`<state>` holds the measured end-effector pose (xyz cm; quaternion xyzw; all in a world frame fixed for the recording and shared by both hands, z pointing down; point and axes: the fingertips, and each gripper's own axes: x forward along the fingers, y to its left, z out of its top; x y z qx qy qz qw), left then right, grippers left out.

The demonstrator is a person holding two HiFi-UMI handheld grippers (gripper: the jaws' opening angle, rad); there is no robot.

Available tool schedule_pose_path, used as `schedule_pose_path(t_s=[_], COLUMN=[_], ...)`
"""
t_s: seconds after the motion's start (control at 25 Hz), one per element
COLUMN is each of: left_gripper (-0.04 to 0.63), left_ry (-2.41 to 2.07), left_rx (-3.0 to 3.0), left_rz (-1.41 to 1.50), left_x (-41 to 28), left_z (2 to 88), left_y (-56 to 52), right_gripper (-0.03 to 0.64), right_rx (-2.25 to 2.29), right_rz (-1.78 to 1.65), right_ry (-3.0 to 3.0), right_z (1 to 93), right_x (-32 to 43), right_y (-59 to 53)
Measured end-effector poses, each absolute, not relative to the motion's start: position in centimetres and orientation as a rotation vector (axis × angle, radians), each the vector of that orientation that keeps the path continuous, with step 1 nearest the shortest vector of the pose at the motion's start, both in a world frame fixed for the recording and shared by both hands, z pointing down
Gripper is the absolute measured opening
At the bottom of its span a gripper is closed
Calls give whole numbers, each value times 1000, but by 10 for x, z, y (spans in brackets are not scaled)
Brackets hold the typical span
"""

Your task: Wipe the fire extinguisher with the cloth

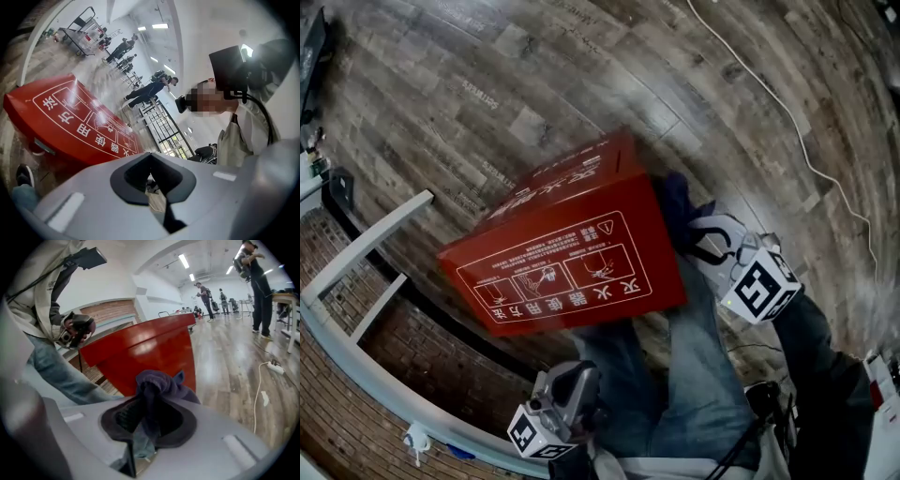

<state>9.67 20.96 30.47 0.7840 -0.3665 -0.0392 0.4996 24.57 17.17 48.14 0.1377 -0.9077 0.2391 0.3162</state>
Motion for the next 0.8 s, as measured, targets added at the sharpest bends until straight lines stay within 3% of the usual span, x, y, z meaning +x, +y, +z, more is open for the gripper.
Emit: schedule_pose_path(t_s=[0.48, 0.8], left_gripper=[3, 3], left_ry=[-900, -865], left_rx=[1898, 1867], left_rz=[-141, -198], left_x=[93, 77], left_z=[298, 293], left_y=[196, 199], right_gripper=[79, 77], right_rx=[362, -11], right_rz=[477, 743], right_ry=[-2334, -2238], right_z=[501, 452], right_x=[238, 225], right_y=[110, 314])
